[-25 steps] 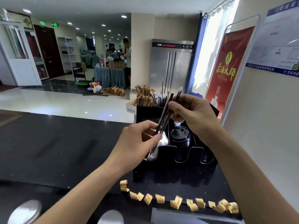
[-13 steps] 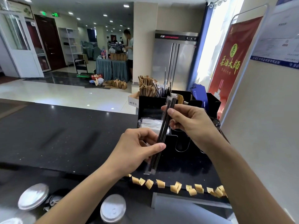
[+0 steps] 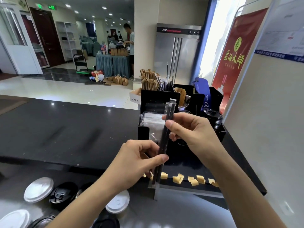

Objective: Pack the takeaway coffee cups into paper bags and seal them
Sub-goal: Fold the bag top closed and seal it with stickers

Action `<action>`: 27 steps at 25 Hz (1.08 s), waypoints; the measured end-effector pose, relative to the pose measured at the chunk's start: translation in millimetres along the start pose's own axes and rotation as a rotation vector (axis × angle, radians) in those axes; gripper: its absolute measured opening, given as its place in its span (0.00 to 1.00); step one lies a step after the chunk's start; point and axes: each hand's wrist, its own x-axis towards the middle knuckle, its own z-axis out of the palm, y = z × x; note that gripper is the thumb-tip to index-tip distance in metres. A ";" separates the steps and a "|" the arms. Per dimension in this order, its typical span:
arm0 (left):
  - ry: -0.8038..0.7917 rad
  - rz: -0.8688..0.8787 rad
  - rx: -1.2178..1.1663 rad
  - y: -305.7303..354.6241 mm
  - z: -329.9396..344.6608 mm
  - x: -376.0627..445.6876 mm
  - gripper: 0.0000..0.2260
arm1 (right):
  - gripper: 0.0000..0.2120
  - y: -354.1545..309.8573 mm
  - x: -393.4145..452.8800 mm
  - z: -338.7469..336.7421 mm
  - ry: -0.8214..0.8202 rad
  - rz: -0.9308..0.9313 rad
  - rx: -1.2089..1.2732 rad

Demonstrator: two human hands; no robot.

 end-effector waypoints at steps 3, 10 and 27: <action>-0.027 -0.017 0.014 -5.4 1.9 -26.0 0.07 | 0.06 0.6 -29.8 10.7 -0.002 0.007 -0.006; -0.059 -0.031 0.029 -22.4 13.3 -85.4 0.08 | 0.06 10.8 -91.0 31.4 0.019 0.076 0.002; 0.005 0.002 0.416 -79.8 4.2 -196.1 0.03 | 0.06 16.8 -190.2 26.8 0.478 -0.060 0.051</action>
